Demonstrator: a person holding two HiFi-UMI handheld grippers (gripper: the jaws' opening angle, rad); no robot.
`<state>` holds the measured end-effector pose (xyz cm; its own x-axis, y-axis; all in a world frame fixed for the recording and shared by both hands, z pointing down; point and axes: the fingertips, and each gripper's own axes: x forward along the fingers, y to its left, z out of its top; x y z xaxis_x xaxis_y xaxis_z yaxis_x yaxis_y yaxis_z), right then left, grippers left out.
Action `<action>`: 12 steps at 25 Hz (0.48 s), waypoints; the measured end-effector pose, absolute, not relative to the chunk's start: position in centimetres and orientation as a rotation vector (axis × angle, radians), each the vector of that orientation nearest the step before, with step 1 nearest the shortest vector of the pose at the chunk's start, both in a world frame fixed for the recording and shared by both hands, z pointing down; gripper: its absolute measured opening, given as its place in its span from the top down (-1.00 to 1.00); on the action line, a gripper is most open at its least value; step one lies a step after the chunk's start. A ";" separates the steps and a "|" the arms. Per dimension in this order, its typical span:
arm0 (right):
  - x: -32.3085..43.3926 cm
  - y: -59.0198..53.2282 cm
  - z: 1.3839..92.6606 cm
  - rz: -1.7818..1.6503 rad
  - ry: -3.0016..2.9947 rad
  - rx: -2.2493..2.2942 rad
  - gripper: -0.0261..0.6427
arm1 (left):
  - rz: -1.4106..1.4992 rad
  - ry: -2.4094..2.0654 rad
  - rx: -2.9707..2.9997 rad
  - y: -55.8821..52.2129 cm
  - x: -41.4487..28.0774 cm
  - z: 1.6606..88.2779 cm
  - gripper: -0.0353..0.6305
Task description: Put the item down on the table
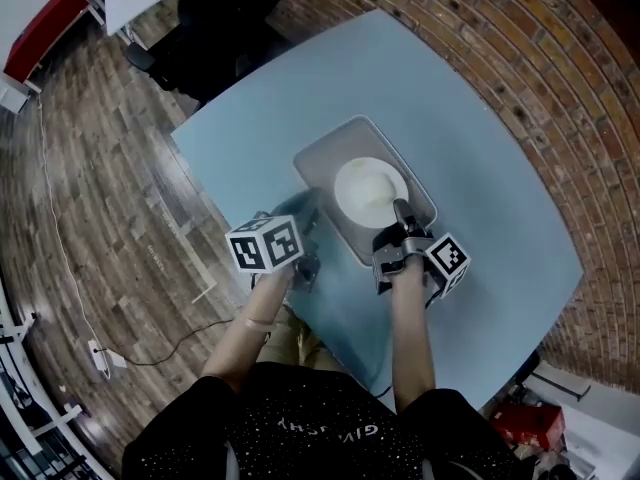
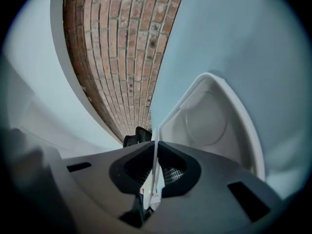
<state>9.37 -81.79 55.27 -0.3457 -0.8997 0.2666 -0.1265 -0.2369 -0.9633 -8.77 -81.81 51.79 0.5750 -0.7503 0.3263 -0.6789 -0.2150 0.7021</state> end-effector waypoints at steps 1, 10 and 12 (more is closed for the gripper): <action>8.9 -82.8 55.9 -1.649 1.411 -1.289 0.84 | -0.106 -1.140 1.929 -82.6 -9.0 52.4 0.86; 6.6 -88.8 58.4 -1.648 1.507 -1.492 0.83 | -0.066 -1.091 1.869 -86.3 -8.9 55.2 0.86; 6.1 -89.4 58.8 -1.638 1.556 -1.558 0.83 | -0.068 -1.082 1.866 -86.7 -9.0 55.5 0.86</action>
<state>6.05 -89.36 58.77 -0.3029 -0.8495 0.4319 -0.3876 -0.3042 -0.8702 -9.04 -86.67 55.49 0.6078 -0.7000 0.3748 -0.6472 -0.1632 0.7447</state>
